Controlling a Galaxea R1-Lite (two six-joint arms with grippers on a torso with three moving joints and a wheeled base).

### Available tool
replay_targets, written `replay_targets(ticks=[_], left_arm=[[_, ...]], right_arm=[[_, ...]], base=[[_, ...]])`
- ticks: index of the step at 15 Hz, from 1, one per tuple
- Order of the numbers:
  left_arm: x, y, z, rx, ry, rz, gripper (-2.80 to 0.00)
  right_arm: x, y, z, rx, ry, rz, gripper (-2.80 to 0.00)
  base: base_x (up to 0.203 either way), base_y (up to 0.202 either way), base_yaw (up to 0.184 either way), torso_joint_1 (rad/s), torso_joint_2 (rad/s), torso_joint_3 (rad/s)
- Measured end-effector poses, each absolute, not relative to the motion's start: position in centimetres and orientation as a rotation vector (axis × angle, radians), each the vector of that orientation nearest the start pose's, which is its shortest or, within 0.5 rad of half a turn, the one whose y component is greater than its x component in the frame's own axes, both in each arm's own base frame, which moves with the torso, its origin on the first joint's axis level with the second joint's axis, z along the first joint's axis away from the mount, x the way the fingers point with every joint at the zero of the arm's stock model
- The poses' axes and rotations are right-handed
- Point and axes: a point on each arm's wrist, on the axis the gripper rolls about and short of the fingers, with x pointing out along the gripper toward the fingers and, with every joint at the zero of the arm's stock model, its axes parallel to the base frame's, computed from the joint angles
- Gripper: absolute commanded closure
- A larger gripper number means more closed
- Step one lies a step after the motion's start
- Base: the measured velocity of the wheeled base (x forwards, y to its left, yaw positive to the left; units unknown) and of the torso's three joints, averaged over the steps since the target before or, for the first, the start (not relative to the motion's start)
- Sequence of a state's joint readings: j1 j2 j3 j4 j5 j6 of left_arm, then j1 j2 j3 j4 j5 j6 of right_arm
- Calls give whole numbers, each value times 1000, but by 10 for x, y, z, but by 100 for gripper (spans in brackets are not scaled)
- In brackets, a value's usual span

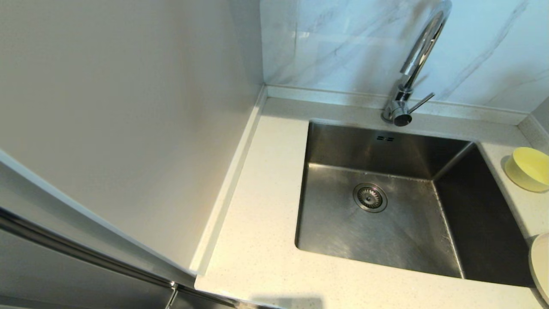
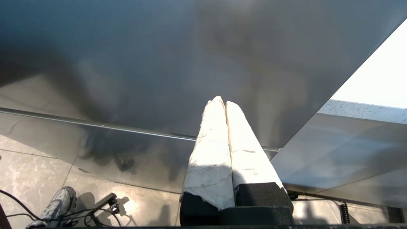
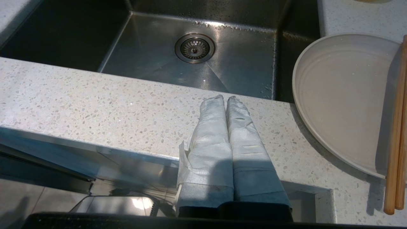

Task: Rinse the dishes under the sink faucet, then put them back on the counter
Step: Turn on the faucet

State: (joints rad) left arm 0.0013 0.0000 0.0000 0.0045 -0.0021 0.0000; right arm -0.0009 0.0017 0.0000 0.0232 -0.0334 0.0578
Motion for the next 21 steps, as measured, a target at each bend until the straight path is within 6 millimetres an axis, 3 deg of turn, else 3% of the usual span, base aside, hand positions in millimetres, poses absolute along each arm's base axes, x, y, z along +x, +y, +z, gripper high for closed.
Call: replay_targets(ticks=[18, 20, 21], left_arm=[[-23, 0, 75, 0, 5, -1, 0], [-23, 0, 75, 0, 5, -1, 0], [-23, 0, 75, 0, 5, -1, 0]], right_arm=[[-23, -1, 71, -15, 49, -28, 0], [-26, -1, 83, -3, 35, -42, 0], [-28, -1, 102, 18, -11, -52, 0]], base=[[0, 0, 0, 0, 0, 0], [0, 0, 0, 0, 0, 0], [0, 0, 0, 0, 0, 0]])
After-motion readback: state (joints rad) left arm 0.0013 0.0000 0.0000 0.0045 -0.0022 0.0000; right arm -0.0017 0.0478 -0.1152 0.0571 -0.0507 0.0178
